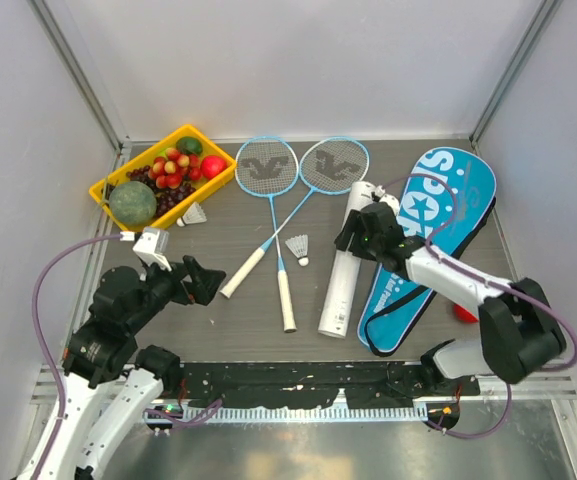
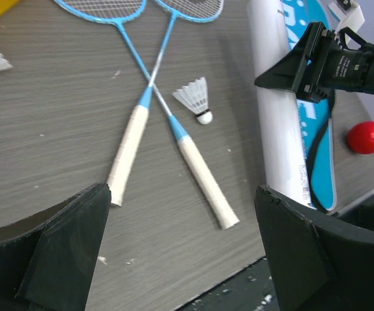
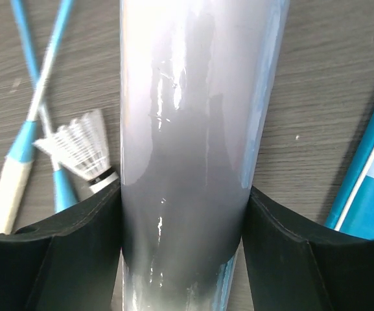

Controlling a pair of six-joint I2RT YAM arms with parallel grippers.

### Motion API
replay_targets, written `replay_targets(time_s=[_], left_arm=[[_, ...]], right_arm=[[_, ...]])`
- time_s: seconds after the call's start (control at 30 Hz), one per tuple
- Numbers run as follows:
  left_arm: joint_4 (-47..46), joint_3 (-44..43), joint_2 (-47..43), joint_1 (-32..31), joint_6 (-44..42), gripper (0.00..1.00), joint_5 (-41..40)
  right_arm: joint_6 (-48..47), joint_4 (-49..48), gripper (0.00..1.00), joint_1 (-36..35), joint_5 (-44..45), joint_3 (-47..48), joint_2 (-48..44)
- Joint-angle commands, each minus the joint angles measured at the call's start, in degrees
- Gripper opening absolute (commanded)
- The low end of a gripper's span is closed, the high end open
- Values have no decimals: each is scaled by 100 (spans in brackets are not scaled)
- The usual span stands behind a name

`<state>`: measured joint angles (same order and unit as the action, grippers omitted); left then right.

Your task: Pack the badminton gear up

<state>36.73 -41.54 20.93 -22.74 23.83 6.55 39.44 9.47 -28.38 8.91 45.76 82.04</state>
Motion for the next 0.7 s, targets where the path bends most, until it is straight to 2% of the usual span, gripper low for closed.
replay_targets(time_s=[0.0,0.1,0.17,0.3,0.47,0.67], left_arm=[[-183,-486,324,24,560,96,820],[-709,-443,534,24,806,98,1452],[-1245,-303,727,24,973,99,2154],[-2755,93,1254,-2,1622,100,3368],[-3225,32,1888,-554,1344,100,3363],[-3295,-135,2328,-1144,1123,99,3107]], right_arm=[[-612,-831,53,-9,-538,-399,-1055],[-762,-1630,54,-88,-1423,-830,-1724],[-475,-2342,54,-159,-1672,-1182,-2243],[273,-3379,55,-623,-1411,-1429,-2974],[546,-3996,55,-1800,-233,-1438,-3308],[1022,-4963,56,-2390,602,-1535,-3212]])
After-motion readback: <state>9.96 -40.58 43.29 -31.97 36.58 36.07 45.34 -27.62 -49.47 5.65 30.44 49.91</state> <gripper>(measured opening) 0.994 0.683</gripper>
